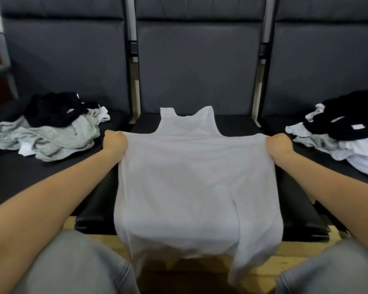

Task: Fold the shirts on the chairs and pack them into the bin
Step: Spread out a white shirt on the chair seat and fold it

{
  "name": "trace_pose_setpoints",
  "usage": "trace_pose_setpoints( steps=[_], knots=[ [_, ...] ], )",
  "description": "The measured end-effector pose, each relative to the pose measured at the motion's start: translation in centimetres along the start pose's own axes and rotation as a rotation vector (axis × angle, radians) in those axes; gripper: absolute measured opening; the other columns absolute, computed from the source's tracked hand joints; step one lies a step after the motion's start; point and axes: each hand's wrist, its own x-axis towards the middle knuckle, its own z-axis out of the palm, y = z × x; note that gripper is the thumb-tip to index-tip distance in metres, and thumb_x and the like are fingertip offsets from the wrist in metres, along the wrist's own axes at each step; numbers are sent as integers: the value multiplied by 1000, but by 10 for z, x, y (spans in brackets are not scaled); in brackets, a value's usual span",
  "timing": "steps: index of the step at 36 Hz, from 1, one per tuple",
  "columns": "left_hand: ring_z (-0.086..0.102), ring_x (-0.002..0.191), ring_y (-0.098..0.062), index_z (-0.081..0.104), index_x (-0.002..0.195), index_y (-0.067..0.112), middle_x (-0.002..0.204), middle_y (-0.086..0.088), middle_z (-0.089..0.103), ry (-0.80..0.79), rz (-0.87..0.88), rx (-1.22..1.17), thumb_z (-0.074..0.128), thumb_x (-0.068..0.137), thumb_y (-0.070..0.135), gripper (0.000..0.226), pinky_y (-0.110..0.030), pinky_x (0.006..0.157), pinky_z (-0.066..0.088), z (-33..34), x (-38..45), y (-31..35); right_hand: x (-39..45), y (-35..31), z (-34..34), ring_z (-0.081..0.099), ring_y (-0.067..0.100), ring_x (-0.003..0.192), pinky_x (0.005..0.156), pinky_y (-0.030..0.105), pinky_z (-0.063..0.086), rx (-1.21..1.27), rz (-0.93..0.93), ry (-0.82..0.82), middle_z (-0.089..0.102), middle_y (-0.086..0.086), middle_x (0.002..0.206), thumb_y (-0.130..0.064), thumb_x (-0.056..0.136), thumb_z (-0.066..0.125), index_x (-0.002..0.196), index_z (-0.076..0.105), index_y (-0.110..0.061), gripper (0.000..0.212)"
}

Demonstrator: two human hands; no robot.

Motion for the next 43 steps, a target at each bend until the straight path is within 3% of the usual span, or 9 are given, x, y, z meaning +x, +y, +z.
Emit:
trace_pose_setpoints(
  steps=[3, 6, 17, 21, 26, 31, 35, 38, 43],
  knots=[
    [60, 90, -43, 41, 121, -7, 106, -29, 61, 83, 295, 238, 32, 102, 11, 28, -48, 73, 41, -1, 16, -14, 4, 4, -7, 58, 39, 105, 76, 35, 38, -17, -95, 80, 62, 24, 109, -18, 100, 43, 112, 56, 6, 30],
    [47, 61, -30, 41, 108, 1, 77, -15, 57, 62, 427, 463, 33, 100, 10, 15, -40, 56, 33, 3, 16, -18, 5, 8, -7, 58, 38, 95, 71, 36, 38, -163, -208, 130, 58, 17, 93, -22, 101, 40, 107, 51, 1, 27],
    [58, 96, -40, 44, 113, 6, 112, -18, 57, -9, 470, 588, 40, 101, 29, 27, -43, 71, 42, 16, 5, -14, -4, -2, 23, 61, 34, 88, 65, 33, 35, -565, -334, 110, 64, 15, 98, -35, 103, 31, 107, 49, -8, 33],
    [43, 123, -35, 31, 143, 12, 136, -16, 41, -77, 375, 631, 48, 96, 40, 58, -48, 91, 42, 8, -16, -9, -11, -3, 21, 61, 35, 90, 66, 35, 38, -479, -309, 87, 64, 17, 100, -40, 103, 29, 112, 51, -3, 43],
    [31, 135, -36, 23, 149, 10, 144, -18, 33, -133, 293, 599, 56, 91, 49, 77, -50, 103, 35, -16, -42, -13, -26, 5, 4, 61, 33, 94, 68, 35, 41, -353, -242, -42, 62, 15, 110, -43, 100, 38, 117, 51, -3, 46],
    [41, 127, -37, 46, 126, 0, 136, -20, 42, -206, 158, 728, 58, 83, 65, 79, -46, 100, 41, -48, -61, -26, -45, 20, -22, 58, 20, 74, 58, 30, 38, -182, -218, -233, 51, 3, 68, -41, 93, 50, 66, 34, -17, 40],
    [57, 73, -23, 51, 62, 9, 80, -12, 62, -311, 230, 748, 56, 83, 66, 60, -32, 62, 40, -77, -72, -35, -75, 24, -42, 54, 23, 86, 60, 30, 44, -222, -129, -381, 52, 4, 92, -56, 90, 54, 87, 50, -10, 46],
    [56, 65, -19, 65, 78, 0, 84, -17, 65, -421, 218, 758, 59, 85, 60, 61, -30, 58, 34, -87, -92, -34, -104, 26, -55, 53, 20, 89, 57, 28, 43, -252, -110, -505, 53, 2, 97, -60, 86, 59, 99, 53, -11, 52],
    [44, 57, -16, 42, 56, 15, 58, 2, 42, -352, 370, 886, 60, 86, 50, 49, -28, 52, 30, -90, -125, -34, -156, 20, -57, 38, 8, 60, 52, 21, 27, -312, -259, -518, 39, -6, 65, -44, 91, 62, 59, 38, -20, 47]
  ],
)
